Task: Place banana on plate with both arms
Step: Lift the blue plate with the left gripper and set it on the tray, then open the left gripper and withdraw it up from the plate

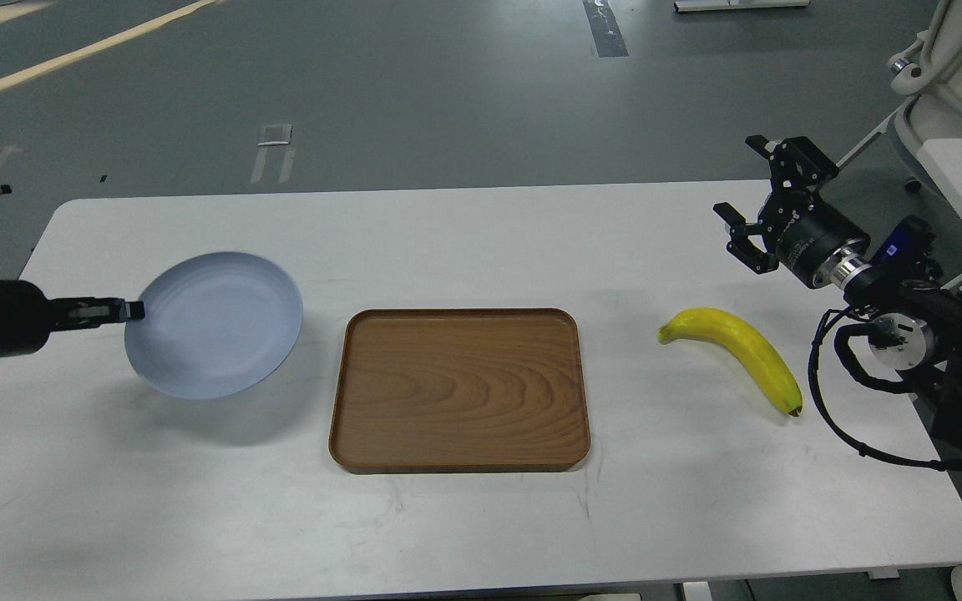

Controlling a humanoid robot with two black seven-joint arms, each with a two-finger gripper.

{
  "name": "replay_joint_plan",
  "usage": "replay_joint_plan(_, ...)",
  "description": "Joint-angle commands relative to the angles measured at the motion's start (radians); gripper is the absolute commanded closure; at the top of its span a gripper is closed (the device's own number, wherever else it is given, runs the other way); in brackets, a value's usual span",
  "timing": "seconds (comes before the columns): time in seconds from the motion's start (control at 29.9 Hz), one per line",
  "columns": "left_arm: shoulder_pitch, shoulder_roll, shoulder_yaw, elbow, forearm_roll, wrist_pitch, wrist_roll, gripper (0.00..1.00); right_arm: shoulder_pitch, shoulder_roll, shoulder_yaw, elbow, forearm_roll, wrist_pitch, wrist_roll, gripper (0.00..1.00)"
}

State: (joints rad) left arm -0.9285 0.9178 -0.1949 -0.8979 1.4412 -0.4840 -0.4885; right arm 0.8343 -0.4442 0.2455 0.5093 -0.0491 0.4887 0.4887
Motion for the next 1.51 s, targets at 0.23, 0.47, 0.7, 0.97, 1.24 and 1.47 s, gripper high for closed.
replay_joint_plan(0.23,-0.217,-0.281,0.112,-0.079,0.073,-0.005,0.05,1.0,-0.001,-0.007,0.0,-0.002,0.0,0.0,0.0,0.0)
replay_joint_plan(0.47,-0.234,-0.47,0.204,0.022,0.088,-0.005,0.079,1.0,0.0,-0.016,0.0,-0.002,0.0,0.0,0.0,0.0)
replay_joint_plan(0.7,-0.221,-0.589,0.27,0.129,0.087,-0.005,0.085,1.0,-0.007,-0.037,0.0,-0.002,0.0,0.0,0.0,0.0)
replay_joint_plan(0.97,-0.202,-0.626,0.325,0.172,0.085,-0.005,0.088,1.0,-0.011,-0.044,0.0,-0.002,0.0,0.0,0.0,0.0)
replay_joint_plan(1.24,-0.197,-0.659,0.325,0.18,0.074,-0.005,0.116,0.73,-0.012,-0.044,0.0,-0.002,0.0,0.0,0.0,0.0)
replay_joint_plan(1.47,-0.219,-0.663,0.307,0.168,0.003,-0.005,0.114,0.07,-0.009,-0.045,0.0,-0.002,0.0,0.0,0.0,0.0)
